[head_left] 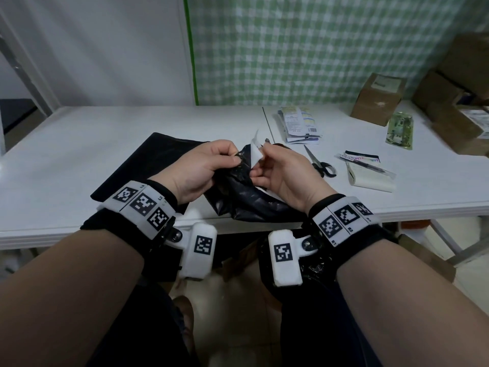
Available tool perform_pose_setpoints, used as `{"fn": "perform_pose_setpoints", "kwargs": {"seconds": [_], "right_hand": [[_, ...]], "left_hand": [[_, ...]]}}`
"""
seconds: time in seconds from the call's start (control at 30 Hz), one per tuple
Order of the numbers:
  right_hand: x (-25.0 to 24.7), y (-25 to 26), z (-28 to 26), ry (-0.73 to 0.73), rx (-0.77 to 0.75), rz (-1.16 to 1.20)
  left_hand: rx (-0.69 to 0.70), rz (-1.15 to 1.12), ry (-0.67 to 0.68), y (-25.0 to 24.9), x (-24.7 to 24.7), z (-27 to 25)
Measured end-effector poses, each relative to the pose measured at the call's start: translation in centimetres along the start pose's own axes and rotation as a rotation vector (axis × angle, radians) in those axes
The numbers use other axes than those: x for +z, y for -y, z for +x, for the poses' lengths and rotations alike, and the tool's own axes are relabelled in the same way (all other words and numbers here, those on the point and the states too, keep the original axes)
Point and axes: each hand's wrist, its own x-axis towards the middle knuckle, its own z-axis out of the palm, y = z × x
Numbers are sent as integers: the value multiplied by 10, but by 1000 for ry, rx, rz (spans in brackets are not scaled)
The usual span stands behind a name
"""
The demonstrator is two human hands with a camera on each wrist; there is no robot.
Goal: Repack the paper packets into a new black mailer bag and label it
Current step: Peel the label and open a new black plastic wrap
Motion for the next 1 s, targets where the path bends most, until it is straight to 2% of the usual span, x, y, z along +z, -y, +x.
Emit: {"fn": "perform_pose_setpoints", "kwargs": {"seconds": [0.1, 0.2, 0.4, 0.5, 0.67, 0.77, 1.0], "right_hand": [[6, 5, -1, -86, 41, -234], [11, 3, 3, -158, -25, -511], [12, -7, 14, -231, -140, -624], [15, -15, 15, -216, -198, -732], [14, -20, 19, -272, -217, -579], [13, -19, 16, -249, -160, -426], [16, -18, 12, -215, -129, -292]], "left_hand": [[2, 189, -7, 2, 1, 1], [20, 316, -12, 2, 4, 1], [-28, 383, -63, 0, 5, 6], [-73, 446, -53, -3, 8, 11], [-19, 491, -72, -2, 15, 13], [47, 492, -73, -1, 17, 12], [50, 513, -103, 3, 16, 13]]}}
